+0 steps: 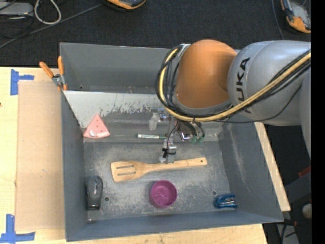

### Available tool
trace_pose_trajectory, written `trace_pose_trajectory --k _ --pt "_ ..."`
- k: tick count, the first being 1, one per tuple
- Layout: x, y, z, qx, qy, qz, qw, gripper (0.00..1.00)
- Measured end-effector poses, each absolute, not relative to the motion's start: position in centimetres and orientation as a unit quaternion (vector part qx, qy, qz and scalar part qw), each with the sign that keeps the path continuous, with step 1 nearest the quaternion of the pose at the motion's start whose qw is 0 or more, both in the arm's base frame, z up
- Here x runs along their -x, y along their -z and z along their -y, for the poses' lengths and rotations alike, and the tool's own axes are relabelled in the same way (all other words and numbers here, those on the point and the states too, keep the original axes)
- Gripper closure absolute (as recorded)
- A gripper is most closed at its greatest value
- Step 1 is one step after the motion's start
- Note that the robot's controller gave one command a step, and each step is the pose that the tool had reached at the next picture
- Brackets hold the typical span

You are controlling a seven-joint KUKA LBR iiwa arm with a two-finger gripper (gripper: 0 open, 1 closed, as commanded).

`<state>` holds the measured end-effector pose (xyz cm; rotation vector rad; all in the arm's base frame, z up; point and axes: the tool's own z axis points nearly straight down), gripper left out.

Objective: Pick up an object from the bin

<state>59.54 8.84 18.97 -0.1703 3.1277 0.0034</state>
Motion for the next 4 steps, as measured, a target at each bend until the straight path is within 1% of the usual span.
trace_pose_trajectory --k 1,2,3,4 --pt "-60.3 -11.1 -8.0 0.030 -0.001 -1.000 0.003 0.00" --pt "-60.5 -7.0 -7.7 0.030 -0.002 -0.999 0.011 1.00" --pt "-60.5 -7.0 -7.7 0.030 -0.003 -0.999 0.011 1.00" --pt "-60.3 -10.7 -7.7 0.029 -0.002 -1.000 0.007 1.00"
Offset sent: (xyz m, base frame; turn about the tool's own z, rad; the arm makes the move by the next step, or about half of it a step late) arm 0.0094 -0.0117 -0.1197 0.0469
